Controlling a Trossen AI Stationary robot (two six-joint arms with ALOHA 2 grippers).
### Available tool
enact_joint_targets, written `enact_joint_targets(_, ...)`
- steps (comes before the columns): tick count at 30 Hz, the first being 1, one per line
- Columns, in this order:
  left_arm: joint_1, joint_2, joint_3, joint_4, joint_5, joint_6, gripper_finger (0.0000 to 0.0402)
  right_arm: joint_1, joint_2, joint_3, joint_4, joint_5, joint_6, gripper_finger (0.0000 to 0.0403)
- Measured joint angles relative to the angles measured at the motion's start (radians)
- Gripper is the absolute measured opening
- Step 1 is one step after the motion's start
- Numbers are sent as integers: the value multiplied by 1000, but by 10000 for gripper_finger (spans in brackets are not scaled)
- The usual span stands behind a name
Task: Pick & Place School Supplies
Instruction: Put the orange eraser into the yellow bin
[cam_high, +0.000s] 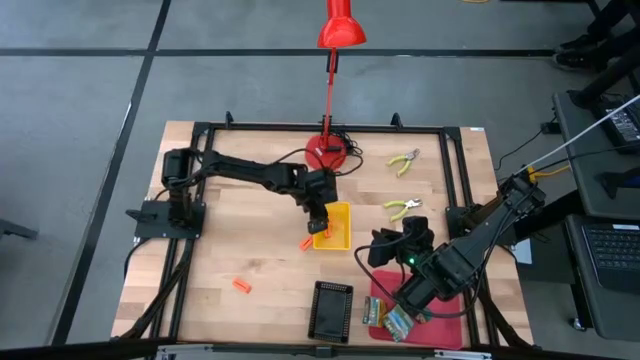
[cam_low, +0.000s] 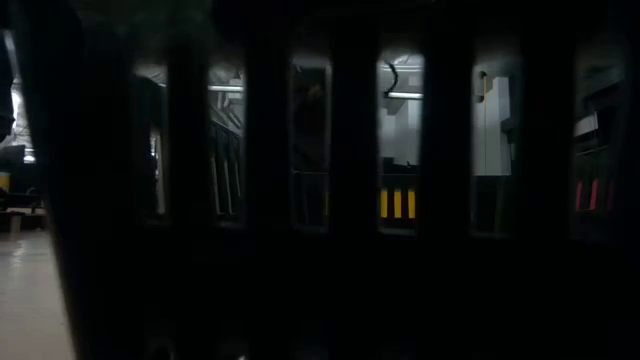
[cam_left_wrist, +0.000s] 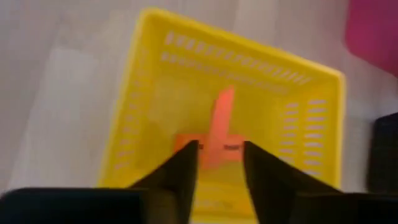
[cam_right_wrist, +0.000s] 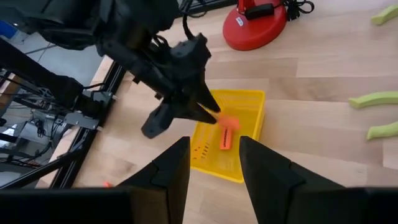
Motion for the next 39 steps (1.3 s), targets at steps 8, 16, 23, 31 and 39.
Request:
enact_joint_targets(8,-7,-75,0,-196,-41,32,237,1,0,0,5,1,-1,143)
enact_joint_targets(16,-138,-232,-190,-197,-80,-120,194,5,0,0,5,5,0,143)
enact_joint_targets(23,-141,-242,-349,126,-94,-363,104,5,0,0,4,21,-1,143)
enact_joint_targets(31,-91,-240,-448,235,22,-442,2,10,0,0,9,6,0,143)
enact_joint_targets(39,-71,-240,-553,449,148,-561,2,10,0,0,10,7,1,143)
